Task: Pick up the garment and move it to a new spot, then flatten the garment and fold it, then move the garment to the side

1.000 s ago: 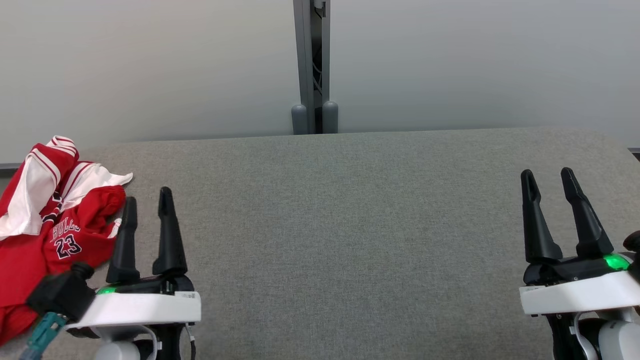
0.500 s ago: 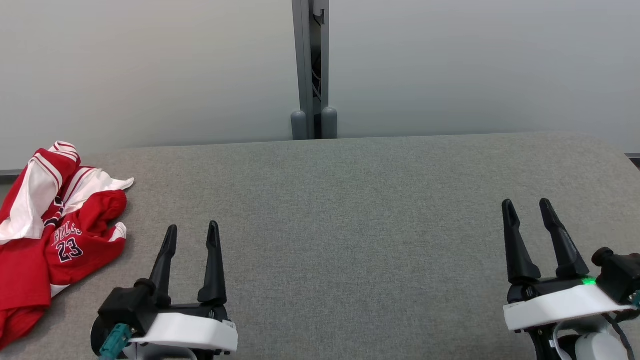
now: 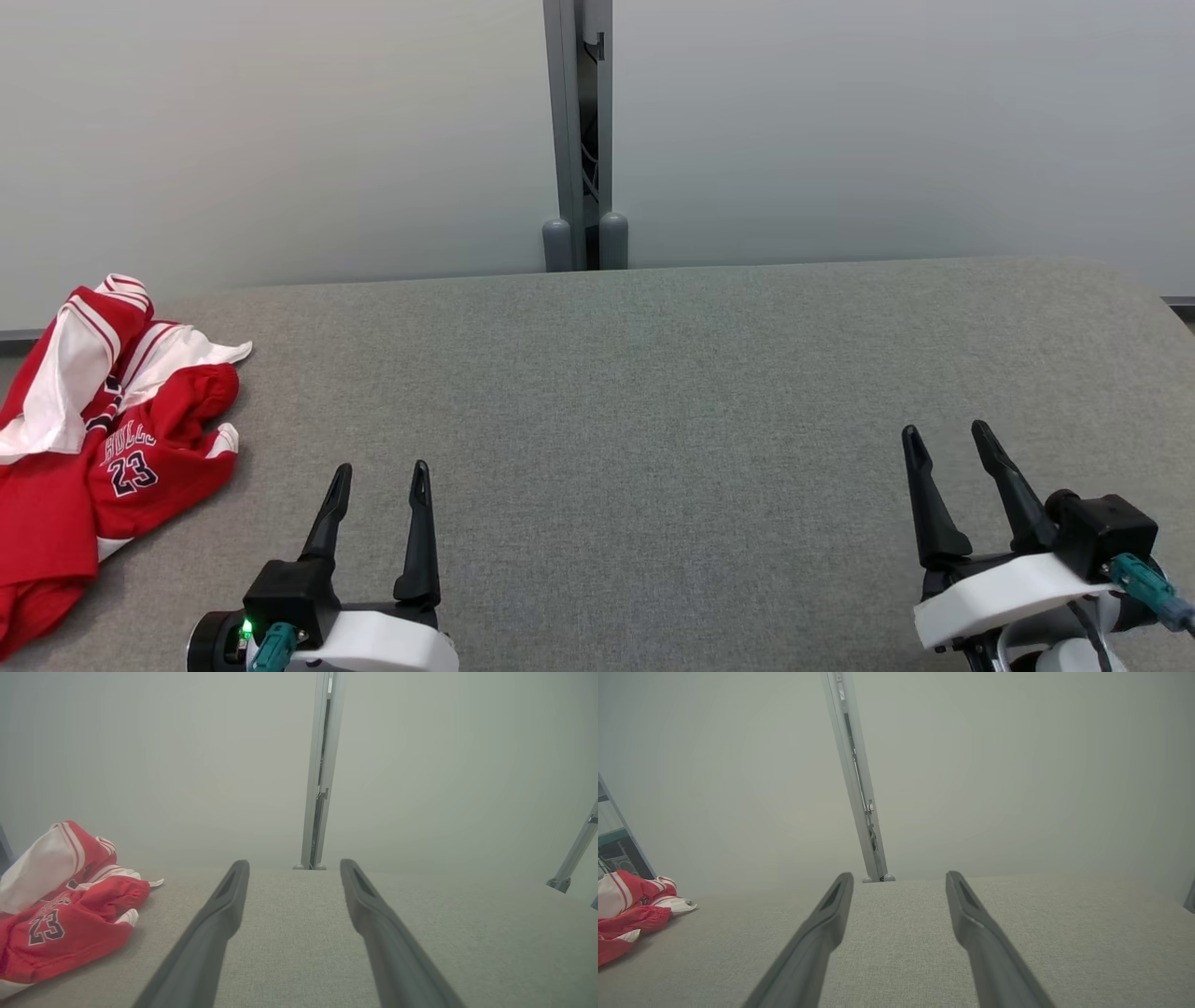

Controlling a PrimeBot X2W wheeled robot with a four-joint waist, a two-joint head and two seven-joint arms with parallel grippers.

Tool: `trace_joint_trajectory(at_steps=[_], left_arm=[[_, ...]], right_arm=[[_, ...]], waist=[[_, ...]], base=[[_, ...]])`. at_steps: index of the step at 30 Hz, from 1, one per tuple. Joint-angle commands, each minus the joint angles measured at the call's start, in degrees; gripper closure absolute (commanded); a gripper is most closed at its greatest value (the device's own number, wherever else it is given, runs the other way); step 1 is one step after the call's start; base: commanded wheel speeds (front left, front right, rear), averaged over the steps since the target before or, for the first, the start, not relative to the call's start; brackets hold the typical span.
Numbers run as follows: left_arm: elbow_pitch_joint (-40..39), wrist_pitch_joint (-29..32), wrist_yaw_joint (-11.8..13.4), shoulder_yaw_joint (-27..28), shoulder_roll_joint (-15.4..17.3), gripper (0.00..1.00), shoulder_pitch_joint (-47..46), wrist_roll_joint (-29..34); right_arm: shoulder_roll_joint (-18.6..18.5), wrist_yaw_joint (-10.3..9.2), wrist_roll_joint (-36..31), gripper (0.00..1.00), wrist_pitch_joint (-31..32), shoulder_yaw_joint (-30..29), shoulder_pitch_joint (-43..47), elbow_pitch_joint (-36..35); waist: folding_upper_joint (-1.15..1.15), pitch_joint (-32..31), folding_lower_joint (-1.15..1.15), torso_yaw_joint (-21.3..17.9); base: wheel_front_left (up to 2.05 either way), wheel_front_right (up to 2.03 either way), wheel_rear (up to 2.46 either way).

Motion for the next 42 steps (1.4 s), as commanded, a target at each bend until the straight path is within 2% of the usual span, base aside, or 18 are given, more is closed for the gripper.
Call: trace_joint_trajectory(at_steps=[1,7,12,19,33,38,42], left_arm=[[-0.22,-0.44,0.46,0.13,0.27,0.00,0.08,1.05],[0.19,-0.76,0.59,0.47,0.28,0.00,0.35,2.63],[1.47,-1.09,-0.84,0.31,0.31,0.00,0.42,2.77],[2.46,-1.48,-0.82,0.76,0.33,0.00,0.63,4.41],[3.15,-1.42,-1.24,0.84,0.31,0.00,0.07,3.48],[3.21,-1.42,-1.31,0.74,0.32,0.00,-0.24,3.62],[3.11,-1.42,-1.39,0.55,0.33,0.00,-0.58,3.90]], right_arm=[[-0.46,0.00,-1.18,0.00,-0.70,0.37,-1.22,0.19],[-0.51,0.00,-2.91,0.00,-1.48,0.48,-1.57,0.99],[-0.54,0.00,-3.00,0.00,-2.12,1.21,-2.08,2.51],[-0.59,0.00,-5.04,0.00,-3.00,1.29,-2.61,3.65],[-0.57,0.00,-4.11,0.00,-2.93,0.85,-2.69,3.90],[-0.56,0.00,-3.83,0.00,-2.87,1.20,-2.44,3.78],[-0.54,0.00,-3.48,0.00,-2.87,1.60,-1.67,3.55]], waist=[[0.00,-0.05,0.00,-0.02],[0.00,-0.23,0.00,-0.10],[0.00,-0.52,0.00,-0.14],[0.00,-0.81,0.00,-0.31],[0.00,-0.58,0.00,-0.10],[0.00,-0.54,0.00,0.89],[0.00,-0.57,0.00,3.12]], base=[[0.00,0.00,0.00],[0.00,0.00,0.00],[0.00,0.00,0.00],[0.00,0.00,0.00],[0.00,0.00,0.00],[0.00,0.00,0.00],[0.00,0.00,0.00]])
